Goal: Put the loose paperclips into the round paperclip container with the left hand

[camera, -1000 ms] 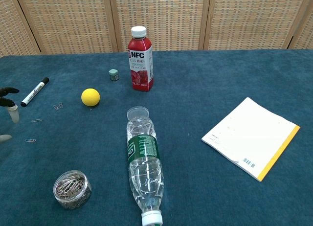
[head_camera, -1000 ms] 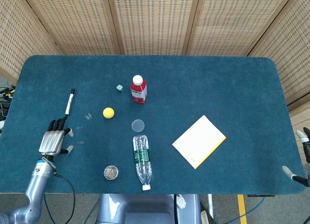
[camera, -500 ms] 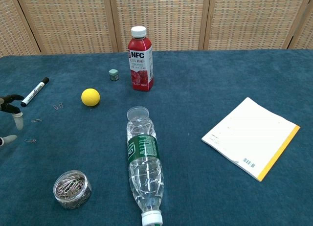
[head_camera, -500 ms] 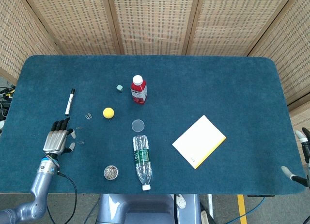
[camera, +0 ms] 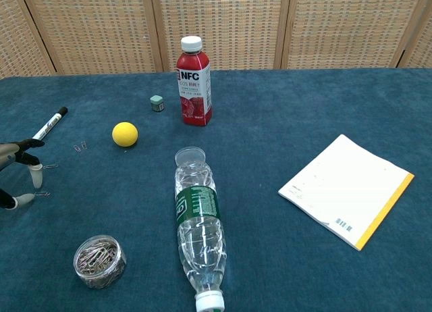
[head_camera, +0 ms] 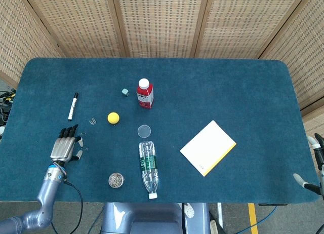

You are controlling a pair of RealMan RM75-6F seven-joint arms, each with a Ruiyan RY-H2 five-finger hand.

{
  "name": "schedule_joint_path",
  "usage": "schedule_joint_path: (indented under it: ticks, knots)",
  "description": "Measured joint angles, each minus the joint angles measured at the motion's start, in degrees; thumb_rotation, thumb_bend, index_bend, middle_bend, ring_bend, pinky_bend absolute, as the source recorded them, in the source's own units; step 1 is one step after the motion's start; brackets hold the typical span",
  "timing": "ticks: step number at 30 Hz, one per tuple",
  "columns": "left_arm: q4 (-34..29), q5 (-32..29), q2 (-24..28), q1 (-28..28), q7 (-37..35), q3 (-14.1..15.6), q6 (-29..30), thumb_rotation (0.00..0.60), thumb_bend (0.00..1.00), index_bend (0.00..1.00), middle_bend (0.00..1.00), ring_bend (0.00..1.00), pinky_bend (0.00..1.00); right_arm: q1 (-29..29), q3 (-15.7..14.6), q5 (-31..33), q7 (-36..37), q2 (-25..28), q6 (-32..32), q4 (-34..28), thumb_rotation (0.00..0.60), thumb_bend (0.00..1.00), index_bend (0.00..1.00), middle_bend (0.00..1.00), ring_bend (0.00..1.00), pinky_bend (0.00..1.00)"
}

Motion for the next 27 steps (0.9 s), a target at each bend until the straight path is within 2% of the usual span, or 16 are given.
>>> schedule_joint_path:
  ticks: [14, 27]
  knots:
    - [1.6, -0.2, -1.2, -0.5, -0.5, 0.2, -0.6, 0.600, 0.39, 0.51, 0.00, 0.00, 0.00, 0.1, 0.0, 0.2, 0.4, 0.0, -0.2, 0.1, 0.600, 0.00, 0.00, 0.00, 0.00, 0.00]
    - [2.9, -0.2, -2.4, -0.7, -0.7, 0.6, -1.0, 0.600, 0.43, 0.56, 0.00, 0.00, 0.00, 0.2, 0.0, 0.2, 0.5, 0.0, -0.3, 0.2, 0.600, 0.00, 0.00, 0.00, 0.00, 0.00]
